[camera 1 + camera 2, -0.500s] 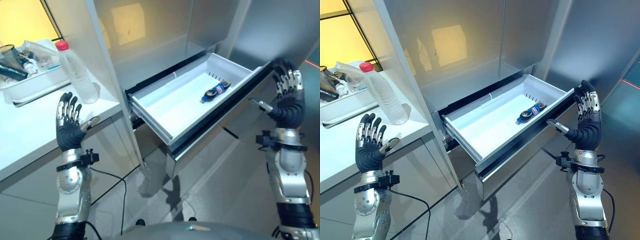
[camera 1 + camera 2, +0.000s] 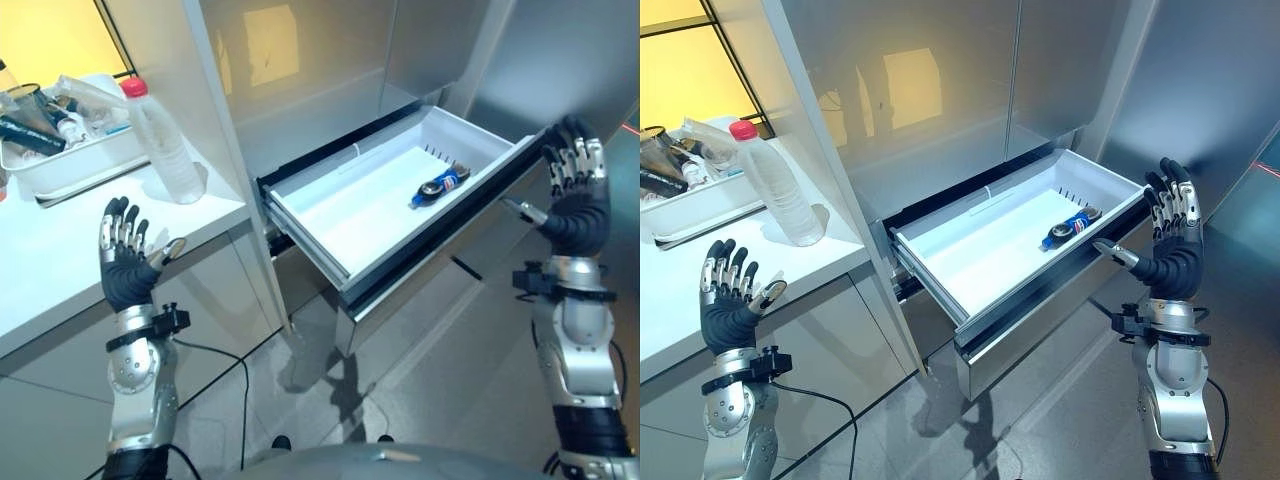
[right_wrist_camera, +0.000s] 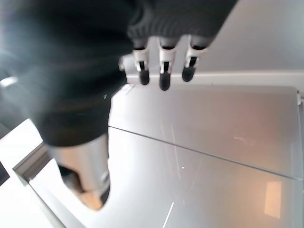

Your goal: Take the drinks into the refrigerator

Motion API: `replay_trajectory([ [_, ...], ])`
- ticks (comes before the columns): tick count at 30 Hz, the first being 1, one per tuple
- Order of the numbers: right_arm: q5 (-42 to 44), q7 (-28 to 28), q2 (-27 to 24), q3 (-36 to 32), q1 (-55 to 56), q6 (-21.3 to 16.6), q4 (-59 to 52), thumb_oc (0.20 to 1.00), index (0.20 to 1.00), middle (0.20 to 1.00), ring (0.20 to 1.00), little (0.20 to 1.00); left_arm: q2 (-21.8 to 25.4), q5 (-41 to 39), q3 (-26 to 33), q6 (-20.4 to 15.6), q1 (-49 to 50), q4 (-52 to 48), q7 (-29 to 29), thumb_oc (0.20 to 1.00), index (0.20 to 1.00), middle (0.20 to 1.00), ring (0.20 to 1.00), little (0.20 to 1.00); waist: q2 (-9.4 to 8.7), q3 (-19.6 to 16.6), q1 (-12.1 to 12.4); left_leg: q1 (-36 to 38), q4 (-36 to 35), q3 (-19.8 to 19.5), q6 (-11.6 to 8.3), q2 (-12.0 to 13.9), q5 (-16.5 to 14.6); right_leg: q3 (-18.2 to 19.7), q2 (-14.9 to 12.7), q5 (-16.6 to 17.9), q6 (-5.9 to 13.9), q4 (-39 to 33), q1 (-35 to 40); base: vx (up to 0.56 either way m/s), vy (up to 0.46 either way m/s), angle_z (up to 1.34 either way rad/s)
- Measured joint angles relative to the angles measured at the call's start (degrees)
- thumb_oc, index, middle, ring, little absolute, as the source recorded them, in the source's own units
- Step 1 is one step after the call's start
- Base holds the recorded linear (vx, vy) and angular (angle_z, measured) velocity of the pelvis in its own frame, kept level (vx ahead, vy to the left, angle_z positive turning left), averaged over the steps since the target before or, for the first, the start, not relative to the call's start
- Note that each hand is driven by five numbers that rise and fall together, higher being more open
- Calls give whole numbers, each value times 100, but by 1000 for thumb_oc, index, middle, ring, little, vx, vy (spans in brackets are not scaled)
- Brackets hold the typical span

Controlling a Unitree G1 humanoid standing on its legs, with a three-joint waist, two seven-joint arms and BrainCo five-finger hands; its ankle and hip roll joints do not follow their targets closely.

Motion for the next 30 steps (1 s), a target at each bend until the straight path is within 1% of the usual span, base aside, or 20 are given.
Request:
replay_trajectory([
  [4, 110, 105, -7, 96, -20, 0, 1, 1000, 1000, 1000, 1000, 1000, 144, 74, 16, -4, -235, 76, 168, 1000, 1000, 1000, 1000, 1000, 1, 0, -4, 25, 0, 18, 0, -1, 0, 20, -2, 1, 0, 1, 10, 9, 3, 0],
  [8, 208, 236, -14, 200, -24, 2, 2, 1000, 1000, 1000, 1000, 1000, 561, 284, 65, 17, -546, 186, 392, 1000, 1000, 1000, 1000, 1000, 3, 0, -33, 52, -1, 30, 0, 0, -1, 55, 0, 7, -1, -1, 18, 25, 13, -4],
  [9, 306, 296, -37, 210, -33, 2, 1, 1000, 1000, 1000, 1000, 1000, 850, 437, 112, 25, -736, 204, 458, 1000, 1000, 1000, 1000, 1000, 4, 0, -32, 55, -1, 43, 0, 2, -1, 76, 3, 13, -4, 0, 13, 18, 15, -5],
  [12, 467, 425, -65, 210, -70, 5, 1, 1000, 1000, 1000, 1000, 1000, 1192, 581, 209, 28, -1039, 396, 529, 1000, 1000, 1000, 1000, 1000, 14, -5, -43, 69, -2, 91, 1, -1, -1, 110, 1, 25, 0, 0, 11, 26, 9, -7],
  [16, 637, 554, -105, 212, -107, 13, -1, 1000, 1000, 1000, 1000, 1000, 1245, 581, 228, 38, -1064, 527, 560, 1000, 1000, 1000, 1000, 1000, 13, -4, -173, 70, -2, 145, 0, -1, -2, 157, 2, 37, 0, 0, -17, 15, 3, -6],
  [17, 674, 593, -141, 212, -108, 24, -1, 1000, 1000, 1000, 1000, 1000, 1263, 578, 228, 92, -1070, 590, 561, 1000, 1000, 1000, 1000, 1000, 13, -4, -199, 71, -3, 181, -1, 4, -2, 195, 7, 44, -4, 1, -37, 17, 3, -14],
  [19, 704, 617, -235, 212, -110, 46, -1, 1000, 1000, 1000, 1000, 1000, 1267, 578, 228, 140, -1070, 593, 559, 1000, 1000, 1000, 1000, 1000, 15, -2, -190, 50, -3, 202, -1, 5, -3, 239, 10, 68, -5, 2, -81, 21, 8, -12],
  [21, 738, 627, -263, 214, -113, 54, 1, 1000, 1000, 1000, 1000, 1000, 1292, 562, 225, 159, -1099, 627, 559, 1000, 1000, 1000, 1000, 1000, 12, -3, -296, 49, -3, 214, -1, 6, -3, 248, 11, 72, -6, 1, -92, 14, 5, -3],
  [26, 752, 632, -285, 218, -145, 61, 1, 1000, 1000, 1000, 1000, 1000, 1682, 560, 234, 189, -1332, 820, 637, 1000, 1000, 1000, 1000, 1000, 11, -4, -315, -26, -6, 294, -3, 28, -5, 325, 36, 91, -20, 1, -202, 13, 8, -7],
  [29, 749, 631, -285, 219, -132, 105, 1, 1000, 1000, 1000, 1000, 1000, 1693, 554, 237, 200, -1387, 881, 680, 1000, 1000, 1000, 1000, 1000, 9, -5, -321, -64, -4, 333, -4, 33, -4, 373, 47, 105, -30, 3, -268, 30, 9, -8],
  [30, 749, 630, -284, 219, -118, 163, 1, 1000, 1000, 1000, 1000, 1000, 1676, 548, 237, 233, -1433, 1051, 707, 1000, 1000, 1000, 1000, 1000, 11, -4, -321, -69, -4, 335, -5, 32, -4, 378, 45, 106, -30, 4, -274, 23, 7, -6],
])
